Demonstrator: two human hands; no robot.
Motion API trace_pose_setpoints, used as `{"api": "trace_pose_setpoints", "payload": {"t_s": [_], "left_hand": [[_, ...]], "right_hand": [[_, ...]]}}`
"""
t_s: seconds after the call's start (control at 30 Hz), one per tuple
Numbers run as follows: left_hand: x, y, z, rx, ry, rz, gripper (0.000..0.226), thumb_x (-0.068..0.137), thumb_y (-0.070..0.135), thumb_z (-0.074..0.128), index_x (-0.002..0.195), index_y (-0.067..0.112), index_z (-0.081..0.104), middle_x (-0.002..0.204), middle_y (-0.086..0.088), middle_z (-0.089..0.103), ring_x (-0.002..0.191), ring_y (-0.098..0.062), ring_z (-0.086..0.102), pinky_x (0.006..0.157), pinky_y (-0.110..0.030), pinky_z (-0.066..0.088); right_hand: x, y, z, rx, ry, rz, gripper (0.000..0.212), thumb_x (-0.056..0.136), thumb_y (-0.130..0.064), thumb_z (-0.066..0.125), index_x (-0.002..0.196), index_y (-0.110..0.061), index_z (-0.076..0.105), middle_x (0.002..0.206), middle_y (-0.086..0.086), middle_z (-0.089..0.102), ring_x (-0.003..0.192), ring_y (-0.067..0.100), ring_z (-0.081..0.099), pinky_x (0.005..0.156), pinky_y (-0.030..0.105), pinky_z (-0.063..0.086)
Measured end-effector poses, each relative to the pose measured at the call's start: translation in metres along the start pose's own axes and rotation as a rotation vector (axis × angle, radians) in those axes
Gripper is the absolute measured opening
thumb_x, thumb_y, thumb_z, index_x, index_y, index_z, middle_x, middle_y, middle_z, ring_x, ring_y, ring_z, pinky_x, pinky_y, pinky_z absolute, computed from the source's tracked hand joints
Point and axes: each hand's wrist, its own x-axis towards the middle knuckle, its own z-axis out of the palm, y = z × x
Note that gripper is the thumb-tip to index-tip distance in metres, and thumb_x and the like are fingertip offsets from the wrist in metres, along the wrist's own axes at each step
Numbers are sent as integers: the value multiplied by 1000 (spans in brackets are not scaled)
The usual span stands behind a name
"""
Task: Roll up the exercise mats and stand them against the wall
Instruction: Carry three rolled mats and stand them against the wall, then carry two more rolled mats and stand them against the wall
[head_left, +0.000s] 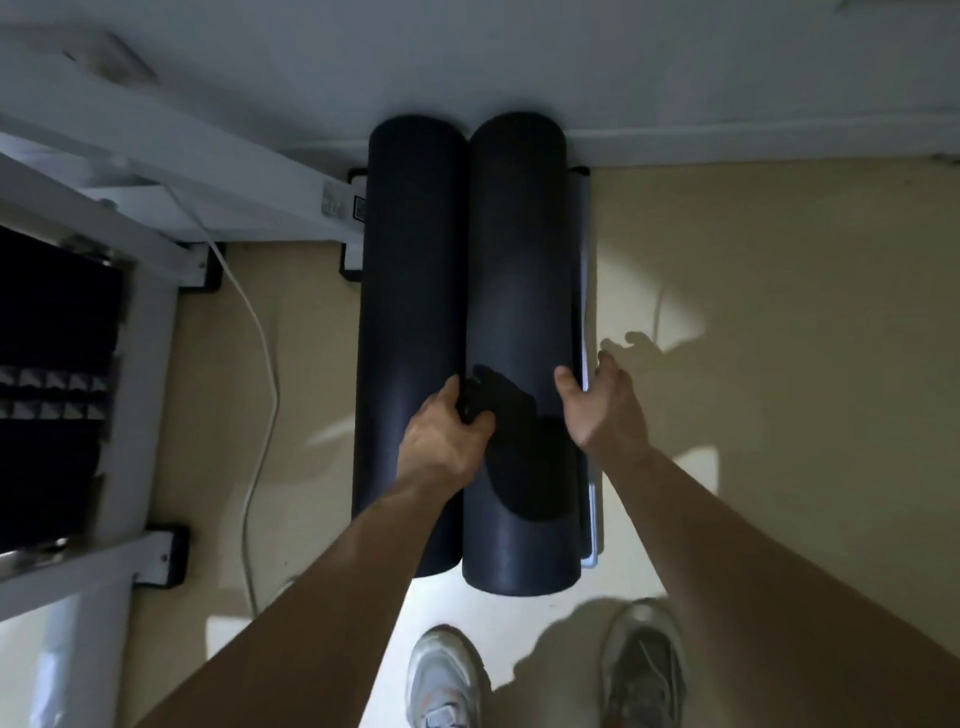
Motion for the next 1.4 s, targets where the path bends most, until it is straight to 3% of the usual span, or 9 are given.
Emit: {"api": "trace_pose_setpoints", "payload": {"t_s": [0.1, 0.3, 0.57, 0.7, 0.83, 1.0, 1.27, 1.4], "left_hand": [[-59, 13, -30, 67, -41, -40, 66, 98, 40, 61, 155, 16, 38, 154, -8, 49, 139, -29, 47, 107, -33, 39], [-163, 52, -76, 134, -61, 52, 50, 100, 35, 59, 143, 12, 51, 142, -8, 59, 128, -29, 56, 91, -26, 38], [-287, 72, -50, 285, -156, 298, 62, 96, 43, 63, 151, 19, 45, 148, -6, 55, 134, -27, 53, 112, -40, 42], [-353, 79, -21, 391, -195, 426, 60, 95, 39, 63, 150, 21, 46, 150, -3, 52, 134, -23, 52, 110, -34, 42], [-414, 83, 24, 510, -225, 539, 61, 96, 41, 58, 153, 24, 43, 151, -1, 50, 136, -22, 48, 110, -39, 43], [-506, 83, 110, 647, -271, 664, 60, 99, 39, 56, 154, 22, 39, 152, 0, 48, 136, -22, 48, 109, -34, 40], [-722, 43, 321, 849, -381, 906, 61, 98, 42, 59, 153, 23, 41, 148, -1, 53, 135, -24, 49, 107, -34, 42], [-841, 6, 437, 962, -459, 1013, 64, 98, 38, 58, 156, 21, 37, 156, -4, 44, 143, -24, 42, 112, -36, 35]], "right_hand": [[-62, 9, -50, -115, -38, 0, 63, 101, -39, 60, 148, -2, 40, 137, 28, 52, 128, 45, 53, 106, 45, 42], [-170, -1, -163, -151, 42, 37, 65, 99, -37, 60, 154, -11, 37, 146, 21, 47, 132, 40, 53, 108, 45, 42], [-329, 31, -228, -248, 193, 10, 62, 98, -40, 60, 152, -17, 39, 145, 16, 45, 130, 40, 53, 104, 45, 45], [-406, 79, -244, -212, 219, 65, 65, 98, -41, 59, 155, -18, 36, 147, 15, 44, 133, 39, 50, 108, 45, 44], [-473, 153, -266, -198, 264, 134, 67, 99, -41, 57, 157, -18, 34, 149, 16, 42, 134, 39, 49, 106, 45, 44], [-564, 276, -289, -95, 349, 256, 67, 100, -44, 57, 157, -20, 33, 150, 15, 40, 136, 37, 47, 107, 44, 43], [-777, 537, -295, 139, 462, 460, 66, 102, -43, 54, 159, -19, 29, 155, 12, 35, 137, 34, 45, 109, 45, 44], [-901, 678, -294, 210, 520, 597, 69, 102, -44, 54, 160, -20, 27, 157, 11, 34, 137, 33, 46, 107, 46, 47]]}}
